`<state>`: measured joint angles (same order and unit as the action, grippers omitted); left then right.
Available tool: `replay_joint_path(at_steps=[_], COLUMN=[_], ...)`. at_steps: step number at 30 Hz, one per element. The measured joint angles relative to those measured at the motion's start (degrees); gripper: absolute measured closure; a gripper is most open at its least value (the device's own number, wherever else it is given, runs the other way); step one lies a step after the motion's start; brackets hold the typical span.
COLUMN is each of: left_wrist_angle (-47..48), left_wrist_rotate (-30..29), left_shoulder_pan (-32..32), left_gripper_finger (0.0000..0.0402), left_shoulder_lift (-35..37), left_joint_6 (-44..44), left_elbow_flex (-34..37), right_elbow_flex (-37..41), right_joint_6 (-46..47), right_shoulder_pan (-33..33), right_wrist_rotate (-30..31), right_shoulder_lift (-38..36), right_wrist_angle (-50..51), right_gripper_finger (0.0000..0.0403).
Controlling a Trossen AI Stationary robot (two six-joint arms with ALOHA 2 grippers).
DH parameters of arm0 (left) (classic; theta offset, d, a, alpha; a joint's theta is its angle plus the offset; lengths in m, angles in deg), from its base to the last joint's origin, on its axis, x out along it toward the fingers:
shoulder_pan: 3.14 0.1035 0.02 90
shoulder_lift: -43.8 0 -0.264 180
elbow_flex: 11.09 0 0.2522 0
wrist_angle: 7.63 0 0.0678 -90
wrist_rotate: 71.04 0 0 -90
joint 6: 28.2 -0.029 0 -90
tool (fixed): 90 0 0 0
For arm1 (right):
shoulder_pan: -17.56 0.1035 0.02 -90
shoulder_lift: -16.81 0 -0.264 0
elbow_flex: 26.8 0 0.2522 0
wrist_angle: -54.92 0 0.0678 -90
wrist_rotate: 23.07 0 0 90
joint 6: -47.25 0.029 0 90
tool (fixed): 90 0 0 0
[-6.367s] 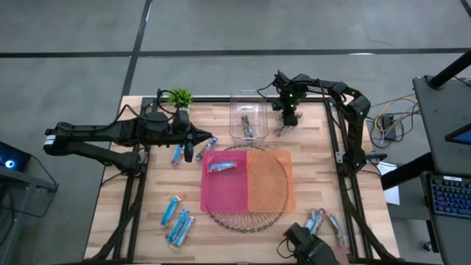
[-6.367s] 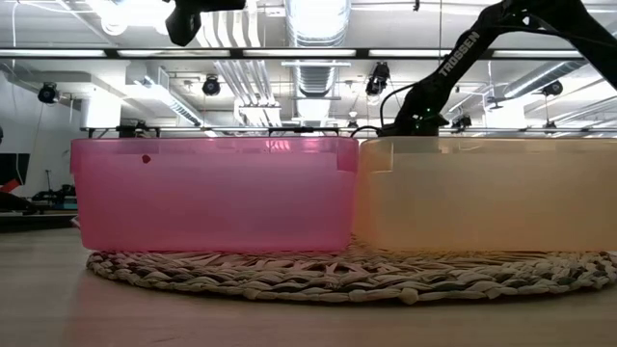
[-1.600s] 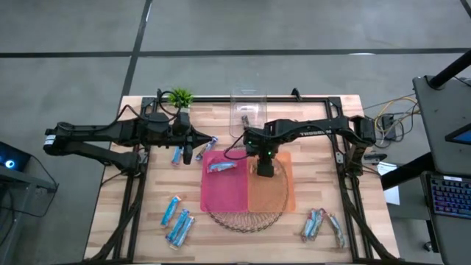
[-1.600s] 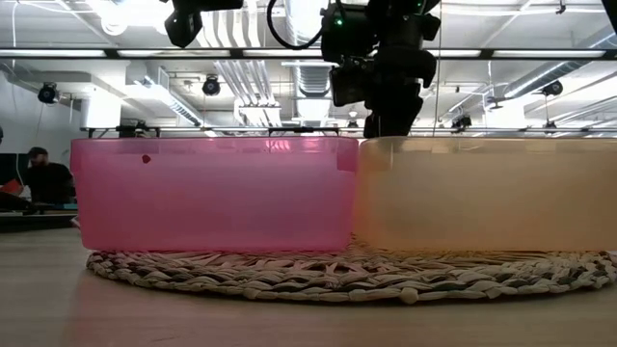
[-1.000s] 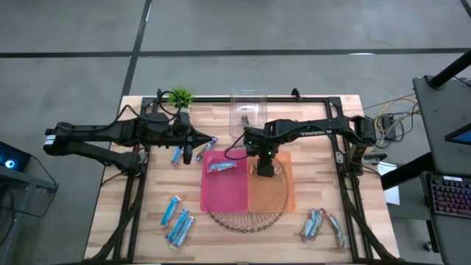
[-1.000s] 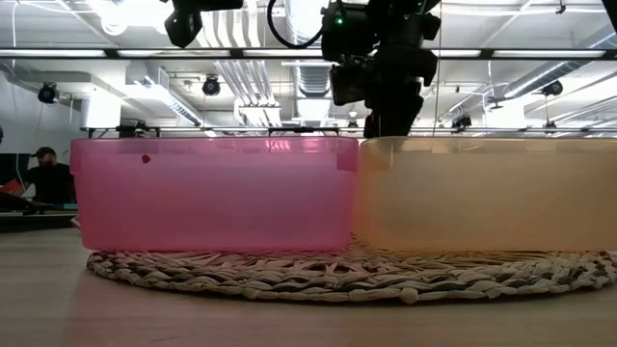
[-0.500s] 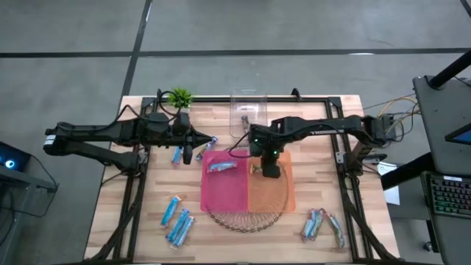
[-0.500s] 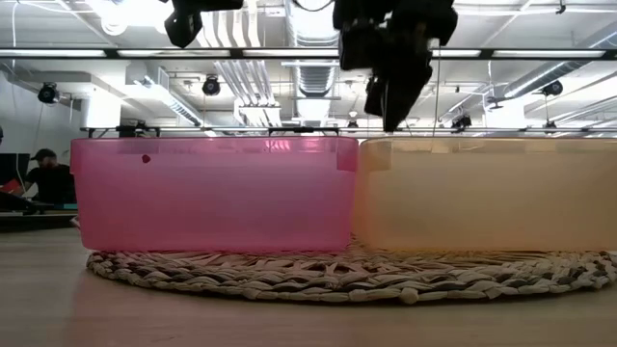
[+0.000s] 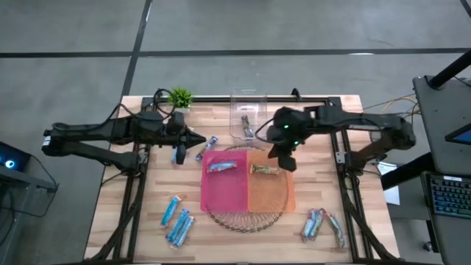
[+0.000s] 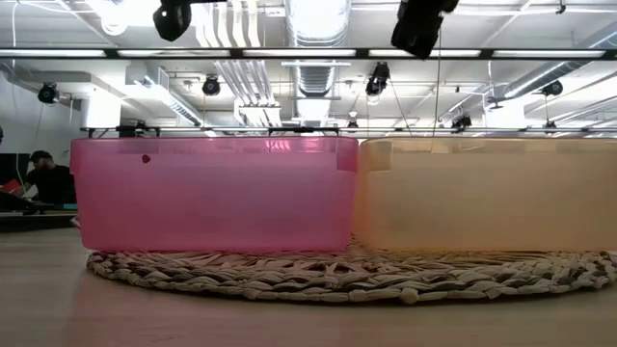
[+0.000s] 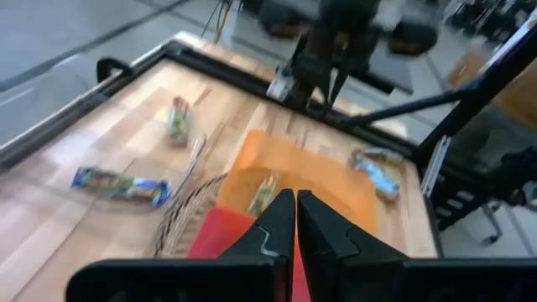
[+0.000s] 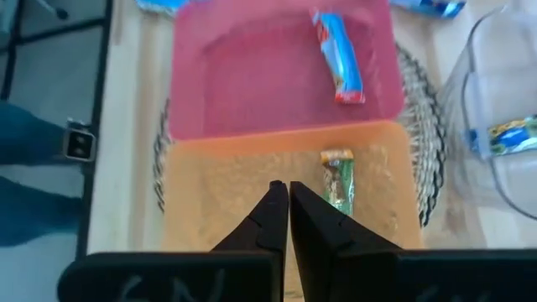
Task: Pick and place Granola Bars by type
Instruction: Put the red granola bar into the red bin
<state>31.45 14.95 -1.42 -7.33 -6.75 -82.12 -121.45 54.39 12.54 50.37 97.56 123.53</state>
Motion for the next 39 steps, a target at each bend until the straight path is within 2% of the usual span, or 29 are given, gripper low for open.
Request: replay_joint_path(at_steps=[5, 11, 19, 28, 35, 39], left_wrist_angle=[8.42, 17.33, 24.38, 38.8, 41.22, 43.9], left_wrist_rotate=[-1.02, -4.3, -9.43, -9.62, -10.7, -11.35], left_shoulder_pan=[0.0, 0.0, 0.04, 0.04, 0.04, 0.14], left_gripper_finger=[0.0402, 0.0402, 0.0402, 0.0402, 0.0402, 0.0402], left_shoulder_lift=[-0.03, -0.03, -0.19, -4.93, -7.13, -7.74], left_joint_6=[-0.52, 1.91, 12.17, 20.58, 28.67, 37.51], left_elbow_flex=[-3.82, -6.91, -7.11, -11.1, -12.14, -12.23], right_elbow_flex=[0.26, 0.85, 1.46, 2.12, 2.14, 2.16], right_joint_6=[-0.03, -0.62, -1.01, -1.51, -1.3, -1.31], right_shoulder_pan=[0.01, 0.0, 0.0, 0.0, 0.0, 0.0], right_wrist_rotate=[2.04, 4.62, 4.72, 4.72, 4.71, 4.71], right_shoulder_lift=[-4.0, -5.4, -3.85, -3.35, -3.35, -3.35], right_wrist_angle=[-1.06, -1.15, -1.19, -1.2, -1.18, -1.16], right_gripper_finger=[0.0394, 0.0394, 0.0394, 0.0394, 0.0394, 0.0394])
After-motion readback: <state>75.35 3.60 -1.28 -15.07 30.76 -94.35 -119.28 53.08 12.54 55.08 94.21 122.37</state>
